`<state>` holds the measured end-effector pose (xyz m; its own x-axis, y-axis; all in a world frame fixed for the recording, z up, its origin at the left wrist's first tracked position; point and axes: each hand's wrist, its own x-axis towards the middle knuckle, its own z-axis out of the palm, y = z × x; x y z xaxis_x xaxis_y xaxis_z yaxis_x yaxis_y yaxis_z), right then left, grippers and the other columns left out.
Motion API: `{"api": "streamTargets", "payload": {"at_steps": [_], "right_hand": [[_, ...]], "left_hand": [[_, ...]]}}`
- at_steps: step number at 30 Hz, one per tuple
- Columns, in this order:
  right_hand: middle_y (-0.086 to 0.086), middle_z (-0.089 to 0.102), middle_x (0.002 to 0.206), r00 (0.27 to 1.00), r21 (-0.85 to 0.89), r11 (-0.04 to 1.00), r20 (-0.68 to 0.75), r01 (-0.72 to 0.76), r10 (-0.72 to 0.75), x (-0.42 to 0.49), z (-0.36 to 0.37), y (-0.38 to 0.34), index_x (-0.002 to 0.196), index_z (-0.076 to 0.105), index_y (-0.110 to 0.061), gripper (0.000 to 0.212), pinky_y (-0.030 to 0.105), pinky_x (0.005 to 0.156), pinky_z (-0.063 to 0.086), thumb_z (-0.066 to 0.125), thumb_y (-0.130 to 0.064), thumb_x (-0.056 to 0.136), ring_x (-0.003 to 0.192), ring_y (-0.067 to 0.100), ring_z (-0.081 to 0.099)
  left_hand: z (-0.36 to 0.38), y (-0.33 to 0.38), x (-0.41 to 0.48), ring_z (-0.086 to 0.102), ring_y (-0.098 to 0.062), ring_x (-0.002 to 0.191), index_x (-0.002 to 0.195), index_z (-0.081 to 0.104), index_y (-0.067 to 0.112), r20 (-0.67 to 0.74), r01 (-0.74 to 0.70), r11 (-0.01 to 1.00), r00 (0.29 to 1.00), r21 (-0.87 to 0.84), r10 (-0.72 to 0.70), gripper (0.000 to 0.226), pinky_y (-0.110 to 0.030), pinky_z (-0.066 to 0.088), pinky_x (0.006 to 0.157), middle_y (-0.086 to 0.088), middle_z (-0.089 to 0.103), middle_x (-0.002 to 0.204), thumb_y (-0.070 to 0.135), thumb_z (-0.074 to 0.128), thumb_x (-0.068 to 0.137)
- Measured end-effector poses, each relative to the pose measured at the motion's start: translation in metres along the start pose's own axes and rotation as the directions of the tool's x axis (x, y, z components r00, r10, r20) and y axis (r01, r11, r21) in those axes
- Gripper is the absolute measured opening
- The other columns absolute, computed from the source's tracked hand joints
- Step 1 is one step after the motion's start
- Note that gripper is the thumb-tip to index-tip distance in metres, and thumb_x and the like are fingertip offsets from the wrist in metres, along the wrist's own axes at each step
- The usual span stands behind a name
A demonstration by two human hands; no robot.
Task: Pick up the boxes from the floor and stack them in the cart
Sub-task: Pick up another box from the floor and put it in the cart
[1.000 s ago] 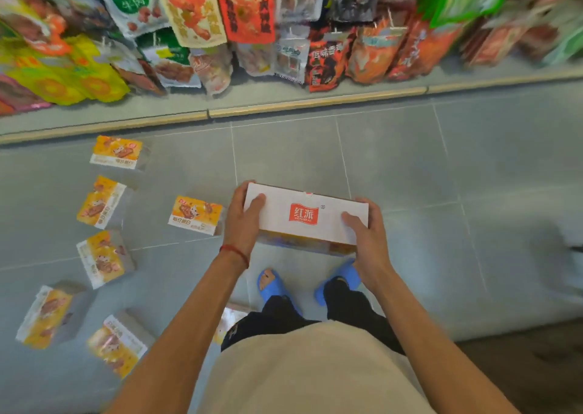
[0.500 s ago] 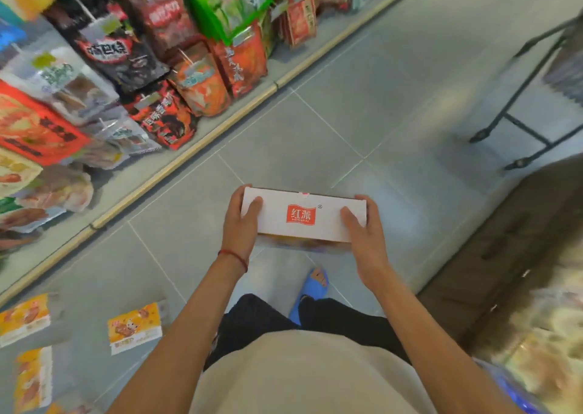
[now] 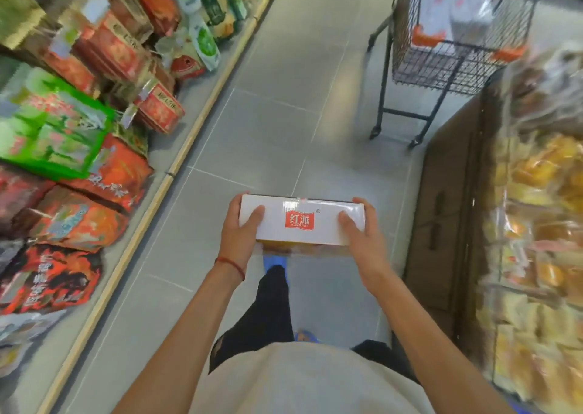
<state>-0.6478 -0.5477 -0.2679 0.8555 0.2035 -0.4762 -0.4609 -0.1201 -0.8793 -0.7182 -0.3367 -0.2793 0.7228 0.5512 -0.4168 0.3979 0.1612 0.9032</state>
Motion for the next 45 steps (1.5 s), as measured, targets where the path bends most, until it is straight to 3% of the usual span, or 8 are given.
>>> {"api": "streamTargets", "payload": {"at_steps": [5,12,16,20,23,26,32,45], "right_hand": [[0.008,0.056,0.134,0.99,0.052,0.999,-0.143,0.002,0.005,0.087,0.015,-0.049,0.143,0.042,-0.028,0.039,0.015,0.059,0.056,0.054,-0.028,0.106,0.109,0.017,0.065],[-0.003,0.061,0.129,0.956,0.098,0.995,-0.292,-0.006,0.034,0.2,0.019,-0.109,0.142,0.041,-0.039,0.041,0.024,0.072,0.062,0.057,-0.036,0.104,0.113,0.019,0.067],[-0.008,0.062,0.122,0.932,0.134,0.99,-0.362,0.035,0.016,0.272,0.005,-0.148,0.144,0.042,-0.031,0.045,0.021,0.074,0.06,0.06,-0.024,0.103,0.11,0.012,0.066],[-0.01,0.063,0.121,0.923,0.156,0.987,-0.383,0.036,0.027,0.354,-0.014,-0.189,0.139,0.046,-0.035,0.046,0.043,0.093,0.06,0.065,-0.021,0.1,0.114,0.018,0.067],[-0.008,0.064,0.12,0.917,0.199,0.978,-0.398,0.055,0.03,0.4,-0.029,-0.224,0.137,0.044,-0.036,0.048,0.027,0.071,0.063,0.066,-0.016,0.099,0.107,0.013,0.067],[-0.005,0.061,0.119,0.904,0.215,0.971,-0.427,0.1,0.002,0.446,-0.046,-0.258,0.13,0.046,-0.035,0.044,0.015,0.061,0.056,0.065,-0.011,0.099,0.103,0.011,0.065],[-0.015,0.067,0.117,0.842,0.229,0.961,-0.54,0.153,-0.005,0.534,-0.063,-0.309,0.138,0.049,-0.031,0.048,0.032,0.091,0.059,0.069,-0.014,0.097,0.105,0.001,0.068],[-0.01,0.073,0.122,0.489,0.371,0.87,-0.853,0.324,0.182,0.652,-0.056,-0.383,0.137,0.058,-0.017,0.045,0.017,0.082,0.056,0.073,-0.02,0.094,0.106,0.004,0.071]], "left_hand": [[0.035,0.056,0.11,0.061,-0.024,0.119,0.134,0.052,0.021,0.06,0.007,0.999,0.998,0.033,-0.009,0.038,-0.039,0.052,0.101,-0.007,0.062,0.131,0.018,0.062,0.098],[0.093,0.143,0.243,0.065,-0.017,0.101,0.137,0.051,0.02,0.22,-0.043,0.991,0.975,0.125,0.015,0.039,-0.021,0.056,0.079,-0.006,0.063,0.123,0.023,0.06,0.099],[0.14,0.178,0.317,0.066,-0.028,0.113,0.134,0.054,0.022,0.256,-0.026,0.989,0.967,0.145,-0.012,0.038,-0.042,0.056,0.096,-0.008,0.066,0.126,0.021,0.063,0.097],[0.196,0.217,0.388,0.066,-0.023,0.108,0.134,0.056,0.02,0.251,-0.022,0.986,0.968,0.162,-0.019,0.041,-0.048,0.054,0.1,-0.008,0.066,0.127,0.021,0.066,0.094],[0.235,0.252,0.429,0.067,-0.028,0.11,0.131,0.057,0.018,0.27,-0.047,0.98,0.963,0.192,-0.007,0.05,-0.051,0.053,0.1,-0.01,0.067,0.125,0.036,0.068,0.085],[0.273,0.282,0.472,0.067,-0.021,0.105,0.13,0.057,0.02,0.316,-0.089,0.97,0.949,0.225,0.014,0.049,-0.047,0.055,0.098,-0.009,0.068,0.122,0.039,0.066,0.086],[0.35,0.342,0.567,0.064,-0.018,0.104,0.134,0.056,0.025,0.419,-0.183,0.963,0.904,0.196,0.086,0.039,-0.031,0.056,0.09,-0.004,0.065,0.121,0.025,0.064,0.097],[0.503,0.458,0.712,0.059,-0.023,0.124,0.147,0.048,0.022,0.84,-0.439,0.871,0.54,0.223,0.057,0.054,-0.031,0.056,0.097,-0.006,0.056,0.143,0.026,0.063,0.096]]}}
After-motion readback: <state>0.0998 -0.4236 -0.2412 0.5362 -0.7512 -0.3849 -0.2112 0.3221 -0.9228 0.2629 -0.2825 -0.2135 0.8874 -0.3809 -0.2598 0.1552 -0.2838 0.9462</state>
